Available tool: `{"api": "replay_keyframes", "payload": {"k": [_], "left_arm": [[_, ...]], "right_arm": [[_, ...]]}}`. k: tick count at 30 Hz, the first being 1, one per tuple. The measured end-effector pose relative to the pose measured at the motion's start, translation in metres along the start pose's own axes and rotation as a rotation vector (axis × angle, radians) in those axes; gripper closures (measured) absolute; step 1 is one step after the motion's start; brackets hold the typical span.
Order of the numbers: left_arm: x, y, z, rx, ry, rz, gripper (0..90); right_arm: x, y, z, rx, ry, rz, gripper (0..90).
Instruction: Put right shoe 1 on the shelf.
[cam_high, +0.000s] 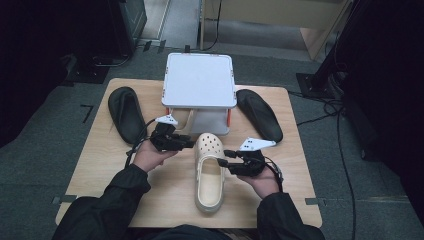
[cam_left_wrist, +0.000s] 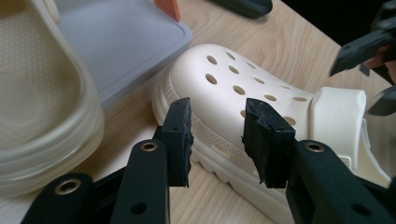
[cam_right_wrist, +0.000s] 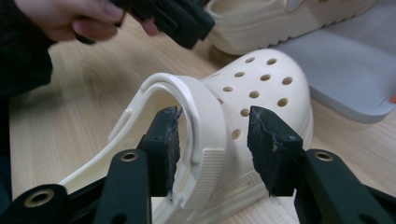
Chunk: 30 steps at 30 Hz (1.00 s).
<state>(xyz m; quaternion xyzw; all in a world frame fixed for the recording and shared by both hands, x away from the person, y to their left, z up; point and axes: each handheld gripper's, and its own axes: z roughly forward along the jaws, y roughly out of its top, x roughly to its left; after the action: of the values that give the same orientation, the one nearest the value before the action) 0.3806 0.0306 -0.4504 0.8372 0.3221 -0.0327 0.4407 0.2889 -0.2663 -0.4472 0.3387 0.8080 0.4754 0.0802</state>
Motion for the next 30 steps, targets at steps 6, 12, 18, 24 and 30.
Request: {"api": "replay_keyframes", "payload": {"k": [6, 12, 18, 24, 30], "left_arm": [[0.000, 0.008, -0.016, -0.018, 0.006, 0.012, 59.6], [0.003, 0.016, -0.033, -0.038, 0.032, 0.020, 58.1], [0.007, 0.023, -0.046, -0.050, 0.037, 0.013, 58.2], [0.010, 0.034, -0.061, -0.063, 0.042, 0.022, 58.9], [0.015, 0.044, -0.069, -0.066, 0.033, 0.010, 59.6]], "right_arm": [[0.000, -0.001, 0.023, 0.062, -0.022, 0.015, 50.3], [0.005, 0.001, 0.032, 0.057, -0.084, -0.040, 49.2], [0.009, 0.004, 0.035, 0.039, -0.126, -0.065, 57.8], [0.012, 0.010, 0.035, 0.033, -0.160, -0.097, 69.2], [0.015, 0.018, 0.032, 0.049, -0.208, -0.164, 74.8]]}}
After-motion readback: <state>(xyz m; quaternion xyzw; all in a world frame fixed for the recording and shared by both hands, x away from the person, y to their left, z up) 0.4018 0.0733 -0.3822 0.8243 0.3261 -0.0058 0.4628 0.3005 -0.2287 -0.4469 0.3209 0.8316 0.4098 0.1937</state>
